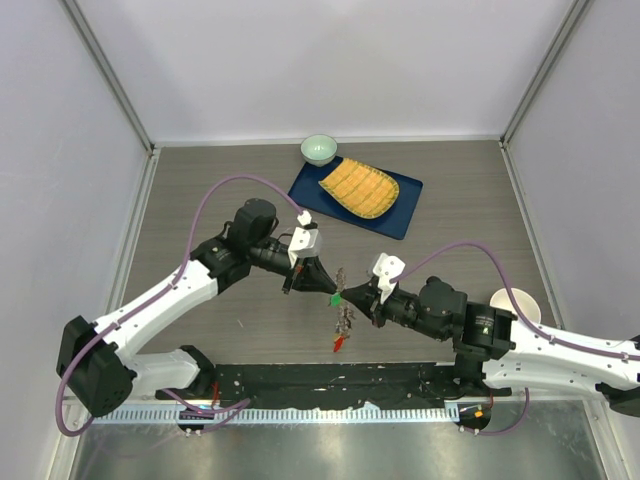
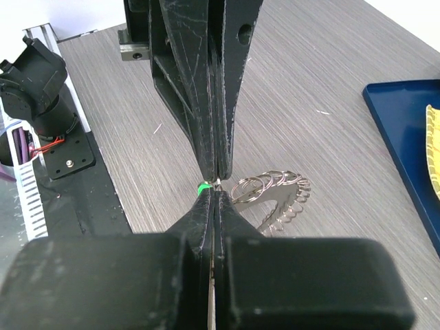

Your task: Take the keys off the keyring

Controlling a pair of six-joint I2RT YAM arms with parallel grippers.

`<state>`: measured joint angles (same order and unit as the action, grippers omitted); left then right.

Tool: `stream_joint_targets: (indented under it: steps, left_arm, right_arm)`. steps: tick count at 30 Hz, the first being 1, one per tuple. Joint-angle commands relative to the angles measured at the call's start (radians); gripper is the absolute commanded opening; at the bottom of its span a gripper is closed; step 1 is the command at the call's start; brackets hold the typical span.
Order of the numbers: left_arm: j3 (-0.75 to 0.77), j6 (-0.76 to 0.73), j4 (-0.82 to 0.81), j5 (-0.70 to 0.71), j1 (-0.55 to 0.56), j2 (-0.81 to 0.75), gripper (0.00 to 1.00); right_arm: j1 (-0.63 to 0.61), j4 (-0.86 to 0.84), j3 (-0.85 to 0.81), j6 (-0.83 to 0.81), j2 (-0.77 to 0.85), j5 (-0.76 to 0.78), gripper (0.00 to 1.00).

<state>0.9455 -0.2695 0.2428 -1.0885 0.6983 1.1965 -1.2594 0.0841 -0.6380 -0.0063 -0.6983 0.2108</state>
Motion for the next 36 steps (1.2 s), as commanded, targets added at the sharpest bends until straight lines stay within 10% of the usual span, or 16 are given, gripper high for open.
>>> stream_joint_targets:
  steps: [1, 36]
  left_arm:
    - [0.042, -0.01, -0.022, 0.004, 0.004, -0.035, 0.0]
    - [-0.002, 0.023, -0.056, 0.061, 0.004, 0.002, 0.0]
  right_arm:
    - [0.0, -0.078, 0.004, 0.034, 0.025, 0.004, 0.01]
    - [0.0, -0.187, 0.018, 0.02, 0.069, 0.055, 0.01]
